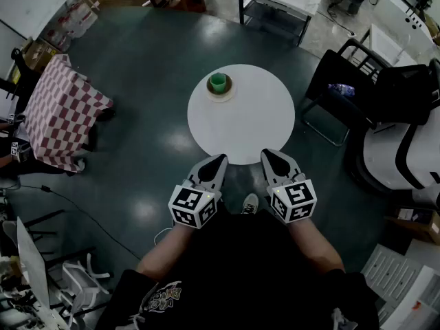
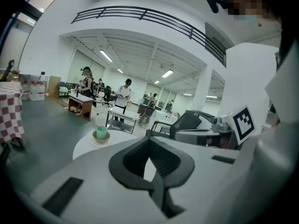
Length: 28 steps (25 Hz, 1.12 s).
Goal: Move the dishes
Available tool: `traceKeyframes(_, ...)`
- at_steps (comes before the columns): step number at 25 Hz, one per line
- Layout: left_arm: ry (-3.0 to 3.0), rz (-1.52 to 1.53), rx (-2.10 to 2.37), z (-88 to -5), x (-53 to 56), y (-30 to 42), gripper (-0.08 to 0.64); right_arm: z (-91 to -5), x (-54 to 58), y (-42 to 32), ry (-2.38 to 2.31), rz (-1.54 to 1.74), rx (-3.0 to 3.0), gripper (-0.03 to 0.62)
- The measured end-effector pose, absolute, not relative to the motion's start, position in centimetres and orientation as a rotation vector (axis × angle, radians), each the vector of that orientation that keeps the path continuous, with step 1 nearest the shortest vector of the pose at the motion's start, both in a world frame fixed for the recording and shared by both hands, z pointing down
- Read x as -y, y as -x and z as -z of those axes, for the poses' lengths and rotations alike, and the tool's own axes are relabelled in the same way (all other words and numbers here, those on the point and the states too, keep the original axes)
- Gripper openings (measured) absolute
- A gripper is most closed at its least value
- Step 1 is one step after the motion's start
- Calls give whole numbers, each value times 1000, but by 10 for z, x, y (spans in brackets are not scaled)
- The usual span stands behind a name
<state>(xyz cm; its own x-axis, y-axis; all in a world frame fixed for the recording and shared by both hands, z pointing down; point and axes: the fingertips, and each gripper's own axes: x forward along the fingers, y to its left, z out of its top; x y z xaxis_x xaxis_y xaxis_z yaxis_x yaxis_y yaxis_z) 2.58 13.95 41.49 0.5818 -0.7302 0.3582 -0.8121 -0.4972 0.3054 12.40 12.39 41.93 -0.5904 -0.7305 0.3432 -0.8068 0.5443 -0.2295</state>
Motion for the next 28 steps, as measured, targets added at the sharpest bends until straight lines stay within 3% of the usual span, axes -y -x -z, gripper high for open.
traceKeyframes(28,-2377,-239,1261,-410,-132,-23,5,-414,-116,-119,-1273,-549,2617,21)
